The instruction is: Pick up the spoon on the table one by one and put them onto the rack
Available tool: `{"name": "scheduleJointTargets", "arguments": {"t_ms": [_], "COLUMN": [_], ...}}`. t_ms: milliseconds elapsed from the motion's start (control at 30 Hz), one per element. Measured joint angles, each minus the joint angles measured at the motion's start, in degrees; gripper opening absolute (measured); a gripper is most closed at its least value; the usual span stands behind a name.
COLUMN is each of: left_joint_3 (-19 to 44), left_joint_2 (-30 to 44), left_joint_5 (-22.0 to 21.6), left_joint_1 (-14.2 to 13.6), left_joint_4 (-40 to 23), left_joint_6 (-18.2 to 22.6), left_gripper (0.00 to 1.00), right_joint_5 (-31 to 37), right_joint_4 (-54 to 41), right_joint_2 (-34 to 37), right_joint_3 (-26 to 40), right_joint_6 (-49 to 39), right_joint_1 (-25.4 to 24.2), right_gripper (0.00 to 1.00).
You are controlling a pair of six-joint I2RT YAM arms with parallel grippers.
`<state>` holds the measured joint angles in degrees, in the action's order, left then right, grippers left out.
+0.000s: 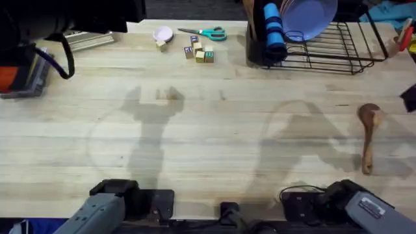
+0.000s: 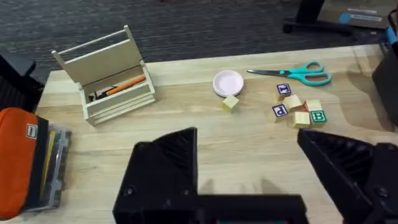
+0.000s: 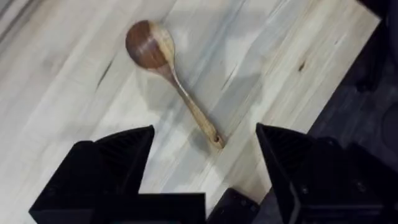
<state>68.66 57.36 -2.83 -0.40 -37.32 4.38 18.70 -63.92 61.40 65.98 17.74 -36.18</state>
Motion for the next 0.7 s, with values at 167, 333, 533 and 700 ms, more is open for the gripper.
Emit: {"name": "scheduleJointTargets", "arguments": {"t_ms": [167, 333, 533, 700], "left_joint_3": [0.00, 0.00, 0.00, 0.00], "left_joint_2": [0.00, 0.00, 0.00, 0.00], "left_joint_5": [0.00, 0.00, 0.00, -0.02], "left_joint_1": [0.00, 0.00, 0.00, 0.00], "left_joint_4": [-0.08, -0.33, -2.04, -3.10], "left_joint_6": [0.00, 0.00, 0.00, 0.00], "left_gripper": [0.993, 0.993, 0.993, 0.993], "right_joint_5": [-0.64, -0.81, -0.83, -3.86], "right_joint_4": [0.02, 0.20, 3.30, 7.81], "right_joint_2": [6.17, 12.04, 17.40, 21.38], "right_joint_3": [-0.02, -0.04, -0.04, -0.04], "right_joint_6": [-0.20, -0.84, -1.37, -4.63], "right_joint_1": [0.00, 0.00, -0.02, -0.07], "right_gripper": [0.996, 0.996, 0.995, 0.996]}}
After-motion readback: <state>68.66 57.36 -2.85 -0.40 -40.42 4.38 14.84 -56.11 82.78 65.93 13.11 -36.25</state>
